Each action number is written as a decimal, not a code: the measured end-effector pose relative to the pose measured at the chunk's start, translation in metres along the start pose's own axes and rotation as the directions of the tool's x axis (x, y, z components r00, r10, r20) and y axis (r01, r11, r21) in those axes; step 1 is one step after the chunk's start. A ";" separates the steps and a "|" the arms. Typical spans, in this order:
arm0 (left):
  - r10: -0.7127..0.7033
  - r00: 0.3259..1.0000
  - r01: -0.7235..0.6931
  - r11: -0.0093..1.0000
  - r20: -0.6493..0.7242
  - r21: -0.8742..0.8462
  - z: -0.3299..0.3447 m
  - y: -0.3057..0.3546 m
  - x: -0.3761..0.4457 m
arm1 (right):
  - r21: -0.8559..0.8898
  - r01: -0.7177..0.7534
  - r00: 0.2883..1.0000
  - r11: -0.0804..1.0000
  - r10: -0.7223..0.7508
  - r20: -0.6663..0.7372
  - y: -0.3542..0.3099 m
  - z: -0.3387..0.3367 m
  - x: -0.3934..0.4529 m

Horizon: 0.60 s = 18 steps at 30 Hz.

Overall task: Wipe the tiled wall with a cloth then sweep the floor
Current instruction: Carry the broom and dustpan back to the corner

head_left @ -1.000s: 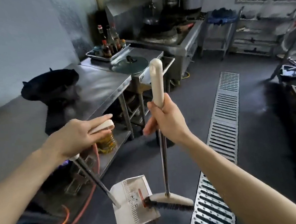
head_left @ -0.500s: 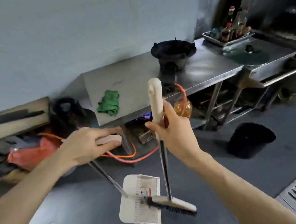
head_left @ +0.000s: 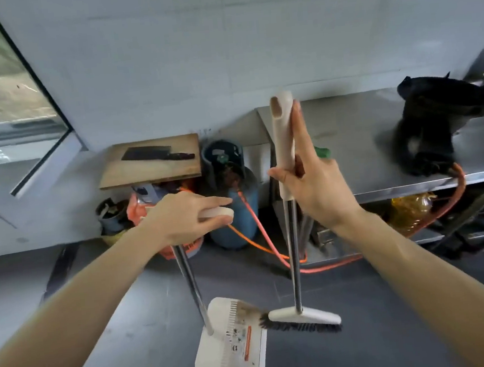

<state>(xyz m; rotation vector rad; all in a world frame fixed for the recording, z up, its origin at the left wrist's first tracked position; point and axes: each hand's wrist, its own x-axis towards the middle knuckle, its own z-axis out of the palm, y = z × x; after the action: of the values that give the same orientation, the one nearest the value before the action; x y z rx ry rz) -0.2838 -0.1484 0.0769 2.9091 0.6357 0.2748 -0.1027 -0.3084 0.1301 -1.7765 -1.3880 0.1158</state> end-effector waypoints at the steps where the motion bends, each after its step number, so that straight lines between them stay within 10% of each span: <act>1: 0.004 0.999 -0.005 1.000 0.049 0.024 -0.002 -0.016 0.003 | -0.005 0.003 1.000 1.000 -0.003 0.004 -0.004 0.007 0.014; 18: -0.086 0.934 0.066 0.995 0.348 0.071 0.010 -0.206 0.064 | 0.183 -0.078 0.926 0.980 0.003 0.378 0.063 0.207 0.159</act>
<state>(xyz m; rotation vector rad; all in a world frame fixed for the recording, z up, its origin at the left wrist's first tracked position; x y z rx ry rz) -0.3062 0.0630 0.0381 2.8701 0.7001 -0.2729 -0.1071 -0.0616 0.0228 -1.6729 -1.5455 0.6244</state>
